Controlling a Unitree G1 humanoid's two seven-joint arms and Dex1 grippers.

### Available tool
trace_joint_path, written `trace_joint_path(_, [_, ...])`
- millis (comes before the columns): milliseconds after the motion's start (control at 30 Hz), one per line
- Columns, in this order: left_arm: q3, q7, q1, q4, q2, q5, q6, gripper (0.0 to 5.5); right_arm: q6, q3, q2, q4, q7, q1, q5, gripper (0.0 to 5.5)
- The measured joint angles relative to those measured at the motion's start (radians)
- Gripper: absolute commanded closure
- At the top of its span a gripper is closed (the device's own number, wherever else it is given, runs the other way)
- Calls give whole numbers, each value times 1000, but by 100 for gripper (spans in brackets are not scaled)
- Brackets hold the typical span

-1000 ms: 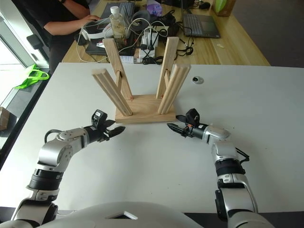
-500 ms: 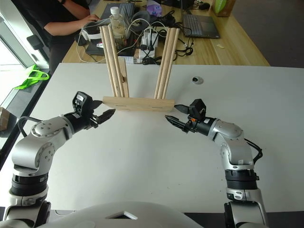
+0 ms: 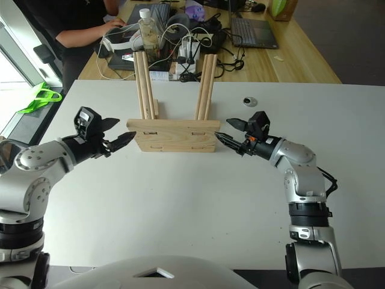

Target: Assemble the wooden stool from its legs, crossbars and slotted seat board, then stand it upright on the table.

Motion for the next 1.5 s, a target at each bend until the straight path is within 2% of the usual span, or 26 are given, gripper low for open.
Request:
trace_joint_path(200, [-1, -25, 45, 53, 5, 0, -56, 228, -175, 80, -2, 259, 93, -75, -89, 238])
trace_joint_path(433, [-51, -9, 41, 68, -63, -19, -64, 228, -347, 128, 80, 538, 176, -219, -136, 238])
trace_joint_path(600, [-69, -9, 46, 68, -66, -19, -73, 224, -386, 120, 90, 662, 238, -285, -136, 324])
trace_joint_path(800, [-56, -5, 54, 57, -65, -22, -73, 224, -262, 106, 59, 685, 411, -307, -94, 393])
trace_joint_path(967, [-54, -3, 60, 36, -65, -40, -73, 224, -12, 54, 49, 583, 440, -307, -6, 394])
trace_joint_path(1200, [-56, 4, 59, 34, -65, -41, -73, 224, 401, -109, 144, 357, 228, -288, 238, 398])
trace_joint_path(1367, [-61, 23, 65, 25, -68, -39, -73, 224, 631, -242, 217, 225, -37, -296, 390, 398])
trace_joint_path(1500, [-78, 48, 97, 14, -79, -36, -81, 224, 810, -366, 290, 146, -345, -361, 509, 398])
